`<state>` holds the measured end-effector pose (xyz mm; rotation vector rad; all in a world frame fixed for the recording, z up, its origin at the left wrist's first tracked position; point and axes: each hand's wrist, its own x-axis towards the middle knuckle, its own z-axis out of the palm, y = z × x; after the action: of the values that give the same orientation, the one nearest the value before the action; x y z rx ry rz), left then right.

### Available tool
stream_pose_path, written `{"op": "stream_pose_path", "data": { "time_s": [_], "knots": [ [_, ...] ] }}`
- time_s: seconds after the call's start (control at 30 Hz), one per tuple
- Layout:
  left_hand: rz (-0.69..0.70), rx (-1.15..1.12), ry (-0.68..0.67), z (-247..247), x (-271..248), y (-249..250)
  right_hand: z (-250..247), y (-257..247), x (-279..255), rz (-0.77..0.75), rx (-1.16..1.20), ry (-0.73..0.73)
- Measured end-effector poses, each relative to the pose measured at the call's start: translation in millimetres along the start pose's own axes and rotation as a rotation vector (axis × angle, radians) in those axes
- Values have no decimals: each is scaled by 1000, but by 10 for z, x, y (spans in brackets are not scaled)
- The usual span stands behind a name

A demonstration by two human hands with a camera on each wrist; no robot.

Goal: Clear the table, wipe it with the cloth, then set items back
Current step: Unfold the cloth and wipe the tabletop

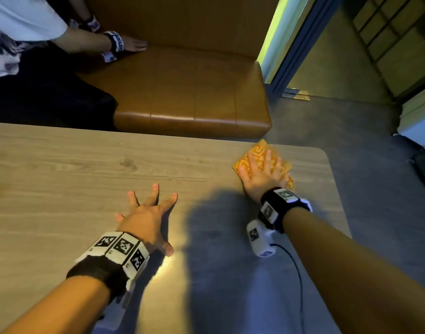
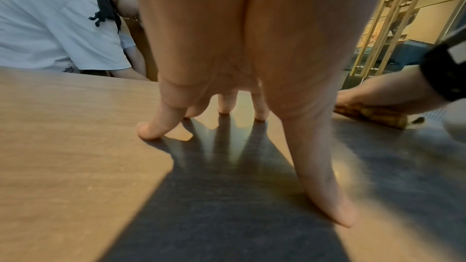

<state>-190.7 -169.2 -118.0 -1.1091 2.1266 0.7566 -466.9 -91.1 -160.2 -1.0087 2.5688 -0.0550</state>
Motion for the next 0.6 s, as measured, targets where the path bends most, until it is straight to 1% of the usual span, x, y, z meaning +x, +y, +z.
{"op": "stream_pose_path", "data": {
  "time_s": [0.03,0.07,0.1,0.13,0.17,0.2,0.23,0.27,0.3,0.33,0.37,0.4,0.43,0.47,0.53,0.57,0.6],
  "knots": [
    [1,-1,1,-4,-2,1,9,-139,-50,-58,-63,-5],
    [2,-2,1,6,-5,1,49,-210,-136,-250,-160,40],
    [5,-4,4,16,0,-5,81,-197,-238,-512,-242,46],
    [7,-8,8,20,8,-10,76,-104,-311,-754,-282,-33],
    [5,-13,9,20,12,-15,53,45,-256,-920,-298,-127],
    [3,-15,3,19,10,-15,16,163,-136,-986,-294,-143],
    [2,-17,-2,19,10,-15,-8,239,17,-938,-286,-91],
    [1,-20,-2,17,10,-16,-41,251,173,-790,-251,-7],
    [1,-23,-4,18,0,-13,-108,192,273,-578,-181,24],
    [0,-27,1,21,4,-12,-147,87,388,-384,-107,-15],
    [0,-26,8,20,7,-13,-186,-53,449,-274,-60,-62],
    [-2,-23,12,13,11,-15,-186,-191,479,-267,-46,-84],
    [-5,-22,11,12,7,-10,-188,-303,442,-342,-37,-78],
    [-8,-22,11,18,4,-3,-183,-366,357,-486,1,-56],
    [-3,-25,20,27,6,-8,-131,-385,145,-779,91,-106],
    [-3,-23,26,24,5,-14,-103,-351,58,-858,120,-161],
    [-2,-18,25,18,1,-12,-108,-294,-4,-892,151,-172]
  ]
}}
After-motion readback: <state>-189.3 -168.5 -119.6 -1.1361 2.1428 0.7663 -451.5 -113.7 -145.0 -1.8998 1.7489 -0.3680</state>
